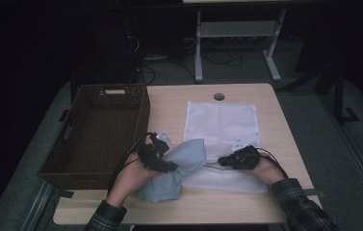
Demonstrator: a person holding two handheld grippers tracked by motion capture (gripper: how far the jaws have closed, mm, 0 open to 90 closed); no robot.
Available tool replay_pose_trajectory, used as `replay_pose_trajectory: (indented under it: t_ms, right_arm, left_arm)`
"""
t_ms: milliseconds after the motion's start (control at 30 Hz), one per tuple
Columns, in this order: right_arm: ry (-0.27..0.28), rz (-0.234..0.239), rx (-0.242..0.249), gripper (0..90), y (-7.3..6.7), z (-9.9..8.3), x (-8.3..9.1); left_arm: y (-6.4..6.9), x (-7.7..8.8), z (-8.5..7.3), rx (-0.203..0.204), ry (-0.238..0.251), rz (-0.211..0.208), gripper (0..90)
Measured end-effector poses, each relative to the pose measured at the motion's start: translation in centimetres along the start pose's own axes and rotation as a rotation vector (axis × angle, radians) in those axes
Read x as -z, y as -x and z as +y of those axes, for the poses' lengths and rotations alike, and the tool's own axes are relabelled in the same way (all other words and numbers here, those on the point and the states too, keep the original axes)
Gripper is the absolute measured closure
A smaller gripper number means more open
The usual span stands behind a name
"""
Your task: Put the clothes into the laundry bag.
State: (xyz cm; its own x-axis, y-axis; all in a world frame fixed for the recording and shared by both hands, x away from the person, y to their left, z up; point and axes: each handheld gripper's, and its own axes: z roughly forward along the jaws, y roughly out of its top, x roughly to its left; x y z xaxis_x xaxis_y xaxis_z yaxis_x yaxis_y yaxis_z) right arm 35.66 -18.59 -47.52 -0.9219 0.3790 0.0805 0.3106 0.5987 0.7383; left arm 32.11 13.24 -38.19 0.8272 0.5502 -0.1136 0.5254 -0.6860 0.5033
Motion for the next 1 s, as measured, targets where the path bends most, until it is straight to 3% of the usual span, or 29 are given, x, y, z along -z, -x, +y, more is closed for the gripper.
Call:
replay_pose_trajectory:
  t_ms: [567,1000]
  right_arm:
    - [0.108,-0.074,-0.069,88.7,0.9,1.3,1.2]
    - [0.173,-0.098,-0.088,88.7,2.1,4.0,1.8]
  left_arm:
    - [-0.1,-0.2,0.0,0.000,-0.003,0.001,65.0]
    - [0.2,-0.4,0.1,-0.011,-0.005,-0.004,65.0]
